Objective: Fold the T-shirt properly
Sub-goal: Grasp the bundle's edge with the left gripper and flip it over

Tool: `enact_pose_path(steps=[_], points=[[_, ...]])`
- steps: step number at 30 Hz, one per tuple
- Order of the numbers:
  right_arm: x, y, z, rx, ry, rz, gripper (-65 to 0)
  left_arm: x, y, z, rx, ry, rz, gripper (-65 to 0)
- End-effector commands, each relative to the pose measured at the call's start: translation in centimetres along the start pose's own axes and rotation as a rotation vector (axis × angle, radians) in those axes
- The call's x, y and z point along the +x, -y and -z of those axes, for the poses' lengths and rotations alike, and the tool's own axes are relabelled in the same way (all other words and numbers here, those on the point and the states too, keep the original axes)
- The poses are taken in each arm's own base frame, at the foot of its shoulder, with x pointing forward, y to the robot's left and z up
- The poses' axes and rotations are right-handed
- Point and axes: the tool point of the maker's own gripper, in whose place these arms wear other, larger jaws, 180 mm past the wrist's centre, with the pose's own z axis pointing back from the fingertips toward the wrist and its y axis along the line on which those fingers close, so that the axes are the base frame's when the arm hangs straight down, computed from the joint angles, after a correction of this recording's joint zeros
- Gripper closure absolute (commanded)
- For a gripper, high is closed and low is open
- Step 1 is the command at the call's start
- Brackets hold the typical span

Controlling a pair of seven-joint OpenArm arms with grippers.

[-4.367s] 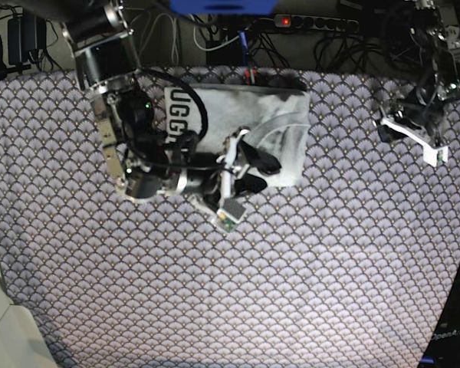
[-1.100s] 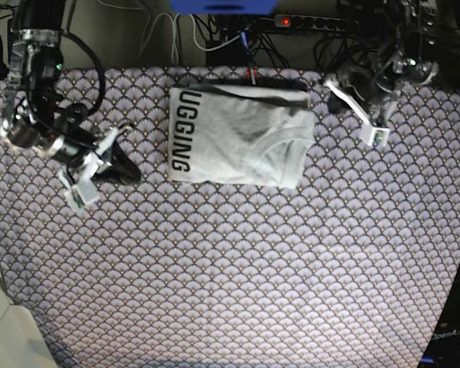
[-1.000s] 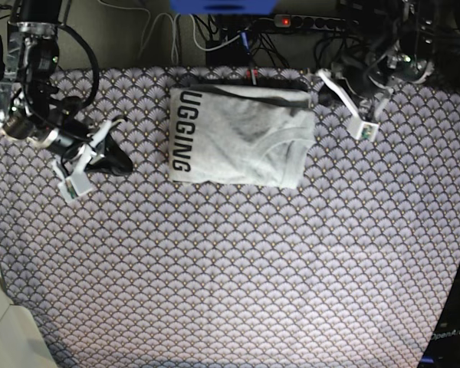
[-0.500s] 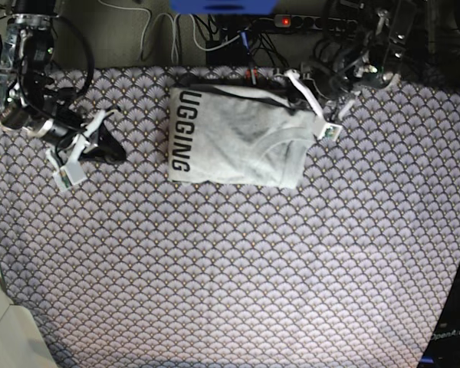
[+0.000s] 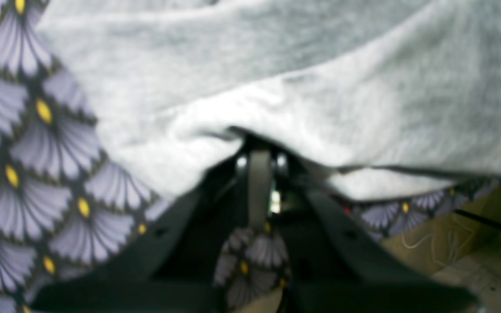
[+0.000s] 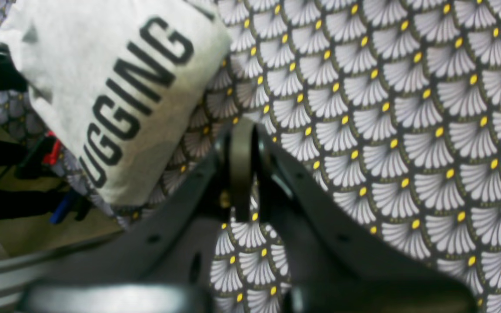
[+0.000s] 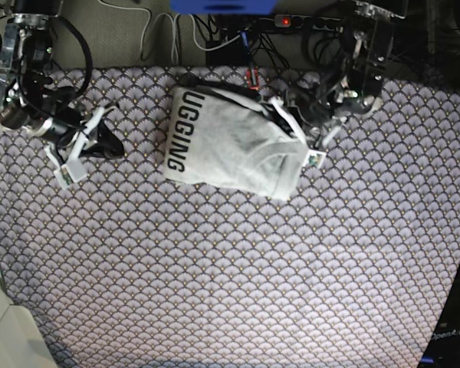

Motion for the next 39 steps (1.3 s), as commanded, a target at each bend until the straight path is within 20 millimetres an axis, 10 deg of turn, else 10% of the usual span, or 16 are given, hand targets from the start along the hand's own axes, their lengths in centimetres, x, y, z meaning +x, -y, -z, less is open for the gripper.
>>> enact_pose_path(steps=[1,9,20,29,39], points=[[1.3,0.2,-0.5,-0.002,0.037,-0.027,0.0,0.6,-0.9,-0.1,0.028,0.016,-0.005,-0.3],[3.0,0.9,-0.4,-0.011,0.064,-0.057,0.0,3.5,-4.6,0.3,0.086,0.102,-0.204,-0.3],[2.6,4.3,3.6,0.02,0.002,0.073,0.0,8.0,-2.6,4.3,0.011,0.099,-0.278,-0.3],[-0.9,-1.9,7.3,0.186,-0.112,0.062,0.0,12.8,0.7,6.4,-0.069,0.132,-0.303,-0.3],[-3.1,-7.6,6.8,0.269,-0.106,0.071,0.0,14.6,3.7,8.7,-0.093,0.194,-0.238,-0.3]])
